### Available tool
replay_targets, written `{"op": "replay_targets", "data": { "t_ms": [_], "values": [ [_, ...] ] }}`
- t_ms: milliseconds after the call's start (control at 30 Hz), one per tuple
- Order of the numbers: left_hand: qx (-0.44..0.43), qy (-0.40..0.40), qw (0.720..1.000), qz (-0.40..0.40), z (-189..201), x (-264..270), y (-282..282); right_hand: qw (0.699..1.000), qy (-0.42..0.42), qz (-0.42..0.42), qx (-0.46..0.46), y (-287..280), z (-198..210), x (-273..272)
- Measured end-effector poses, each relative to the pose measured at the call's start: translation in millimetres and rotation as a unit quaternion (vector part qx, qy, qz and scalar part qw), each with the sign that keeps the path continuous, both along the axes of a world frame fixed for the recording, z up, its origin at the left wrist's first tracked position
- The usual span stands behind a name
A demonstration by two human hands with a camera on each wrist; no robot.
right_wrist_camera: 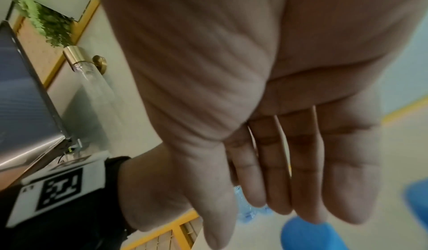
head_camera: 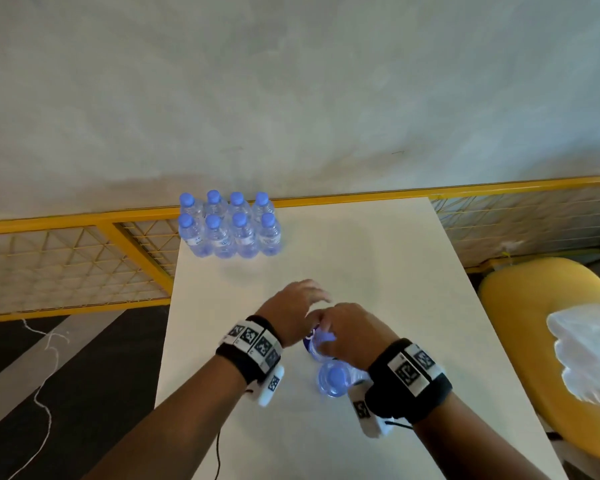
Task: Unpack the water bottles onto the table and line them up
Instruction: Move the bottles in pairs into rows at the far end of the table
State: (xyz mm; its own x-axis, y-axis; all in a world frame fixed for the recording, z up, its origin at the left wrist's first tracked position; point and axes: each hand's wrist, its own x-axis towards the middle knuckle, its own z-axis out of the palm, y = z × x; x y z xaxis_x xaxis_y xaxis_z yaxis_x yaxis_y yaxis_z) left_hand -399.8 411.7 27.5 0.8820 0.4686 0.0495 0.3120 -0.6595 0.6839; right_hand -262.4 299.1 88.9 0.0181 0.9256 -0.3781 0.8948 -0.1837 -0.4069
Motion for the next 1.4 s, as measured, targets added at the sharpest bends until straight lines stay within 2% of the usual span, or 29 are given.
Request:
{"op": "replay_targets", "data": {
  "t_ms": [100, 200, 300, 500, 800, 966, 1166, 1300, 1400],
  "values": [
    [-0.019, 0.019, 0.999, -0.04, 7, 2, -35, 1.0, -0.003, -0.008, -0.004, -45, 4, -6],
    [-0.024, 0.088, 0.996, -0.009, 4, 2, -58, 0.999, -0.015, -0.017, -0.023, -79, -6, -19],
    [-0.032, 0.141, 0.989, 0.038, -3, 1, -68, 0.999, -0.045, -0.031, -0.002, -96, -23, -33],
    [0.006, 0.153, 0.986, 0.064, -8, 6, -75, 0.993, -0.115, -0.029, 0.014, -104, -45, -52],
    [0.054, 0.147, 0.984, 0.085, 5, 5, -49, 0.994, -0.091, -0.04, 0.045, -91, -21, -50],
    [0.076, 0.119, 0.985, 0.098, 29, 15, -3, 0.994, -0.096, 0.013, 0.054, -56, -18, -40],
    [0.151, 0.128, 0.974, 0.11, 44, 43, 75, 0.994, -0.02, -0.077, 0.08, 20, 11, -17],
    [0.219, 0.143, 0.955, 0.138, 38, 62, 126, 0.991, -0.053, -0.075, 0.095, 80, 19, 4],
    [0.236, 0.168, 0.944, 0.159, 28, 73, 159, 0.989, -0.081, -0.079, 0.097, 123, 12, 17]
  ]
}}
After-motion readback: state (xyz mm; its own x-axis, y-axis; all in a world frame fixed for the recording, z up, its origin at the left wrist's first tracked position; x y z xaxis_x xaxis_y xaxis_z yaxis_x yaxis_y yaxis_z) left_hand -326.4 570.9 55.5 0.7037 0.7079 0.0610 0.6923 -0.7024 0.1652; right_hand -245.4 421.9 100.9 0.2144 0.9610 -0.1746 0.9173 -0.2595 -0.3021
